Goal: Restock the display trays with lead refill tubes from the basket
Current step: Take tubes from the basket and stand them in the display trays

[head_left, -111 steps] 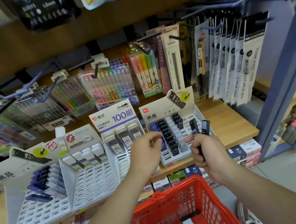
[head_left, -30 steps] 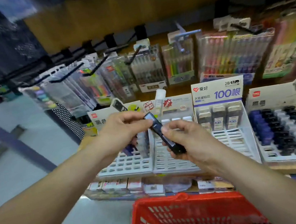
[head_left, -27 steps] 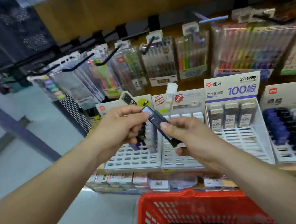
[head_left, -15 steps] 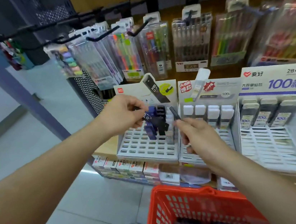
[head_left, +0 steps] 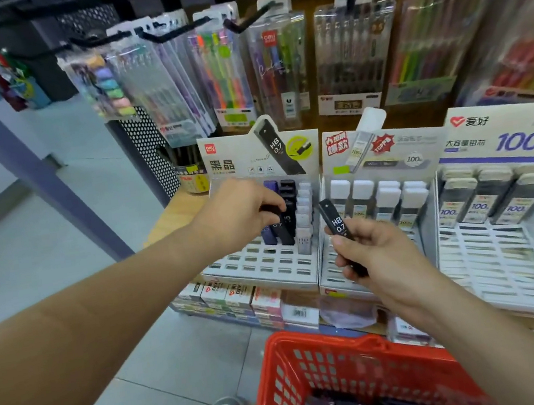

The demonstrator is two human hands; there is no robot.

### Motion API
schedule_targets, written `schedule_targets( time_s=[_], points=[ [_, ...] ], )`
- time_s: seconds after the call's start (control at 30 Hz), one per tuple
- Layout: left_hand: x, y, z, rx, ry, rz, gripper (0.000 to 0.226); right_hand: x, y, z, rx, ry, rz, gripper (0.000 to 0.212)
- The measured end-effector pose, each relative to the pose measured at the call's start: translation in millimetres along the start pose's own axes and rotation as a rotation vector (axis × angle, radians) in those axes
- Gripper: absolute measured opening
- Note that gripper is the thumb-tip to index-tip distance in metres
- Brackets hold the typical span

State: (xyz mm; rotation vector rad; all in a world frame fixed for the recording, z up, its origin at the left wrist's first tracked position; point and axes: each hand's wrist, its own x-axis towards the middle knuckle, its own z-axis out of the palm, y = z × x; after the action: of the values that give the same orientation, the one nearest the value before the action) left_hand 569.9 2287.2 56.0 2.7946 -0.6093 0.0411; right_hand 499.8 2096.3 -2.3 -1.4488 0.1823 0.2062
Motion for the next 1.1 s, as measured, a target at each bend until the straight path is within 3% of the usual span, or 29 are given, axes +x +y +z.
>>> schedule_targets(
  time_s=[0.23,0.37,0.47,0.6,0.7,0.77,0.87,0.97,1.0,1.1],
  points=[
    [-2,2,11,0.071,-0.049,0.07,0.031,-4,2,-3,0.179,-0.019,0.1,0.023],
    [1,1,16,0.005,0.043,0.039,0.021,-9,2,0,0.239,0.018,0.109,0.02],
    [3,2,23,0.04,0.126,0.127,0.012,-13,3,3,0.262,0.059,0.114,0.016],
    [4,3,24,0.048,0.161,0.154,0.026,-15,3,5,0.187,0.105,0.11,0.019],
    [0,18,13,-0.317,0.131,-0.053,0.024,-16,2,4,0.155,0.131,0.101,0.019],
    [-8,29,7,-0.633,0.011,-0.155,0.019,-16,1,4,0.132,0.118,0.088,0.019],
    [-19,37,5,-0.711,-0.106,-0.177,0.015,-18,-1,8,0.07,0.086,0.071,0.016],
    [-18,31,-4,-0.746,-0.019,-0.244,0.007,-18,4,10,-0.209,0.125,-0.054,0.011],
    [-17,25,-7,-0.686,0.033,-0.237,0.007,-19,6,8,-0.417,0.111,-0.114,0.011],
    [-16,6,-13,-0.387,0.134,-0.145,0.009,-25,12,7,-1.151,-0.071,-0.289,0.038]
  ],
)
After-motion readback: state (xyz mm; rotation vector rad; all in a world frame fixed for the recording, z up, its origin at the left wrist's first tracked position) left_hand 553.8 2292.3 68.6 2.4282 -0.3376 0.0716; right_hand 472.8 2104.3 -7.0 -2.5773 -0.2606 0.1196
